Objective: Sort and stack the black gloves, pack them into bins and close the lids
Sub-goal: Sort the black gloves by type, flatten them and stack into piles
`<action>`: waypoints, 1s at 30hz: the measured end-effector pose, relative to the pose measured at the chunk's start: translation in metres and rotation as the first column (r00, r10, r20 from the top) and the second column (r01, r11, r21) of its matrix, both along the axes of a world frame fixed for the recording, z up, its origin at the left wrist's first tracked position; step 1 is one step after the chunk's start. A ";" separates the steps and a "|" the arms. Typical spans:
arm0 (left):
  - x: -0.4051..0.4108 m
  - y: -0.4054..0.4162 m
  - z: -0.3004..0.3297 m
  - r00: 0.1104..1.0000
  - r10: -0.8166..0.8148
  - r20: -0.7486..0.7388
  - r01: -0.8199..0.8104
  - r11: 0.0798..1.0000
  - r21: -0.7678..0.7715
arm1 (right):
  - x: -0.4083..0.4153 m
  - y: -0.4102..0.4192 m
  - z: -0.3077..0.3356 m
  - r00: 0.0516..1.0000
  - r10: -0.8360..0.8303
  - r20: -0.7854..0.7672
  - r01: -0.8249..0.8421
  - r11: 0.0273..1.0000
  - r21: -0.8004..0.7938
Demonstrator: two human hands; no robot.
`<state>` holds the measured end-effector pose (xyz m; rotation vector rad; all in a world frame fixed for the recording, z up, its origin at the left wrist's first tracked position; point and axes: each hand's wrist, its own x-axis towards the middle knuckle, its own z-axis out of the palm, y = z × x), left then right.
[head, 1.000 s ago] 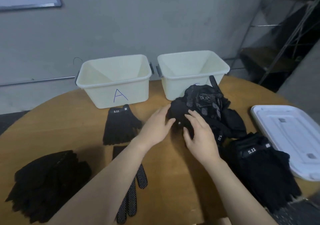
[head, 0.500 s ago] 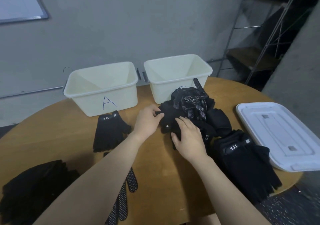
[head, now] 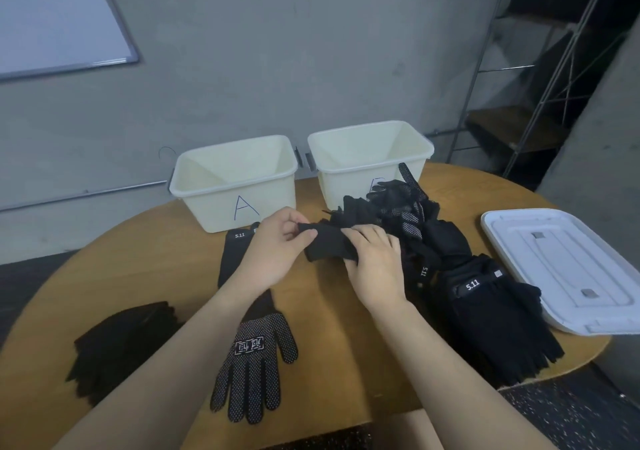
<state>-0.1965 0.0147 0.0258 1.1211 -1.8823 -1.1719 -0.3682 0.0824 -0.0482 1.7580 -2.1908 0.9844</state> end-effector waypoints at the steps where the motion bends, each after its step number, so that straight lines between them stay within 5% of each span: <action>1: 0.008 0.004 0.002 1.000 0.003 0.007 -0.003 1.000 0.005 | 0.005 0.004 0.003 1.000 0.014 -0.004 -0.014 1.000 -0.006; 9: 0.067 0.056 0.021 0.995 0.096 -0.014 -0.096 0.995 0.042 | 0.030 0.042 0.024 0.962 0.175 0.207 -0.184 0.983 0.022; 14: 0.097 0.093 0.024 0.998 0.049 -0.043 -0.046 0.997 0.065 | 0.039 0.071 0.027 0.843 0.238 0.483 -0.317 0.944 0.089; 19: 0.124 0.112 0.019 0.992 -0.047 0.114 0.038 0.996 0.076 | 0.049 0.094 0.032 0.674 0.268 0.688 -0.433 0.898 0.074; 30: 0.124 0.134 0.022 0.971 0.089 0.222 -0.058 0.988 -0.142 | 0.074 0.116 0.012 0.618 0.307 0.724 -0.555 0.823 0.124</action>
